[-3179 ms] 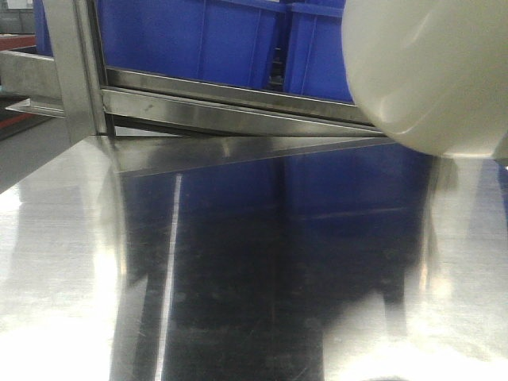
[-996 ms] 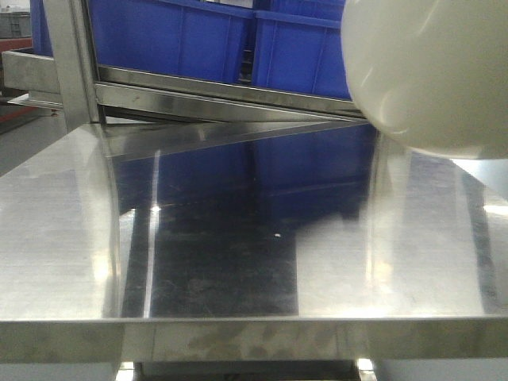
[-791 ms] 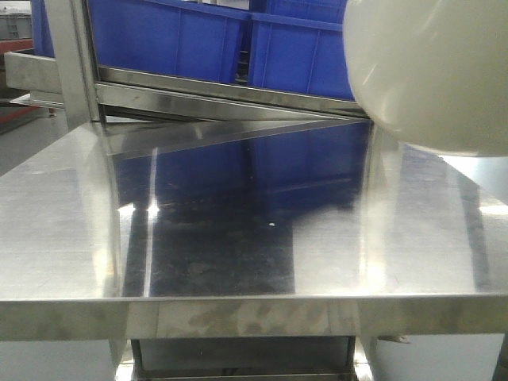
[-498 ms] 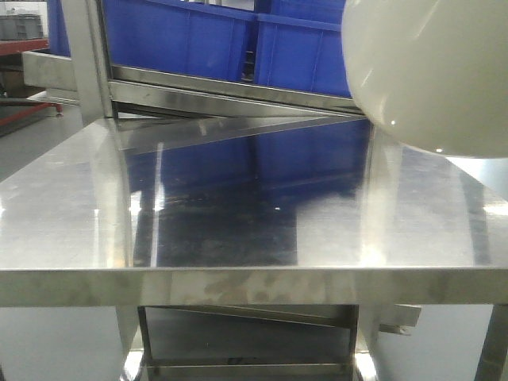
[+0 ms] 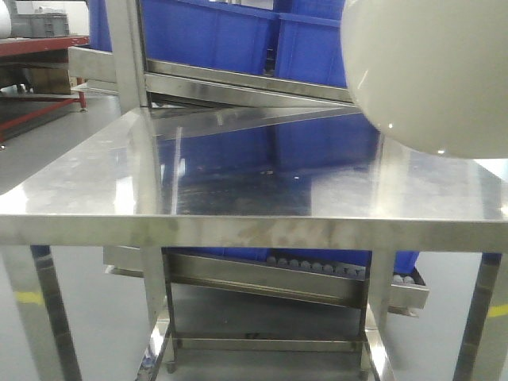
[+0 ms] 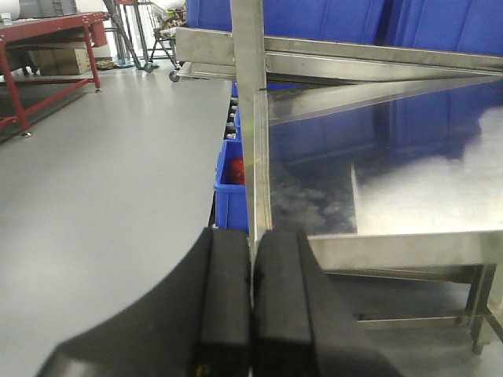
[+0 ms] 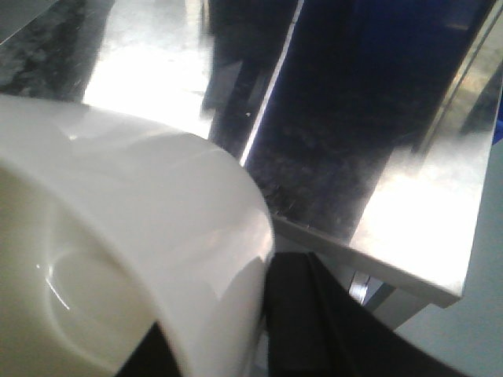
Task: Move white bin to right shelf second layer
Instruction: 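Drive the base away from the shelf holding the bin in the right gripper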
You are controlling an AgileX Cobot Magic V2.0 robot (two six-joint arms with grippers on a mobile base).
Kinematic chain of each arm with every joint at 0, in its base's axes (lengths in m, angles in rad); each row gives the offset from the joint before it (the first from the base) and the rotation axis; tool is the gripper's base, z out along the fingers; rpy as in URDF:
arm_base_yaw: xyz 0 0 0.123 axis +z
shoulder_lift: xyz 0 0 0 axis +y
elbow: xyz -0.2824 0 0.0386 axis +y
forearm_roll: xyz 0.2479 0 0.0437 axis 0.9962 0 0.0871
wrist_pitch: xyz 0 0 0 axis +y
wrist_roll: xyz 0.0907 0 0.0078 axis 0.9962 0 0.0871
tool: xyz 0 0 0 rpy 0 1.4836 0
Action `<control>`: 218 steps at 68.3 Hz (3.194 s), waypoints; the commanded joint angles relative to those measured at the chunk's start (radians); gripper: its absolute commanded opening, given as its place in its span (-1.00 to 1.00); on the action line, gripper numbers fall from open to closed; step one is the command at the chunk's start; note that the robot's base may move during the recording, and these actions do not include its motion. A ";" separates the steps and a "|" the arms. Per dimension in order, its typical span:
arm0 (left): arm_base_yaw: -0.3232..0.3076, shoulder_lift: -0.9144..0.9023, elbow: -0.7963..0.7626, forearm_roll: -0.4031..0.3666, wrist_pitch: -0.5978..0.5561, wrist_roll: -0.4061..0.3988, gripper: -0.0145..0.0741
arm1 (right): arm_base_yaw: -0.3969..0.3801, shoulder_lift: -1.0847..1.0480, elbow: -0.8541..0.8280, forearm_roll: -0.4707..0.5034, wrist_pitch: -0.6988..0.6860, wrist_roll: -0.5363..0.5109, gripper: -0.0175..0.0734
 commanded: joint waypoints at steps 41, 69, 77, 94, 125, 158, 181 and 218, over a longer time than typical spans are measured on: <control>-0.006 -0.014 0.037 0.000 -0.085 -0.003 -0.48 | -0.004 -0.007 -0.030 -0.006 -0.090 0.000 -0.49; -0.006 -0.014 0.037 0.000 -0.085 -0.003 -0.48 | -0.004 -0.007 -0.030 -0.006 -0.090 0.000 -0.49; -0.006 -0.014 0.037 0.000 -0.085 -0.003 -0.48 | -0.004 -0.007 -0.030 -0.006 -0.090 0.000 -0.49; -0.006 -0.014 0.037 0.000 -0.085 -0.003 -0.48 | -0.004 -0.007 -0.030 -0.006 -0.090 0.000 -0.49; -0.006 -0.014 0.037 0.000 -0.085 -0.003 -0.48 | -0.004 -0.007 -0.030 -0.006 -0.090 0.000 -0.49; -0.006 -0.014 0.037 0.000 -0.085 -0.003 -0.48 | -0.004 -0.007 -0.030 -0.006 -0.090 0.000 -0.49; -0.006 -0.014 0.037 0.000 -0.085 -0.003 -0.48 | -0.004 -0.007 -0.030 -0.006 -0.090 0.000 -0.49; -0.006 -0.014 0.037 0.000 -0.085 -0.003 -0.48 | -0.004 -0.007 -0.030 -0.006 -0.090 0.000 -0.49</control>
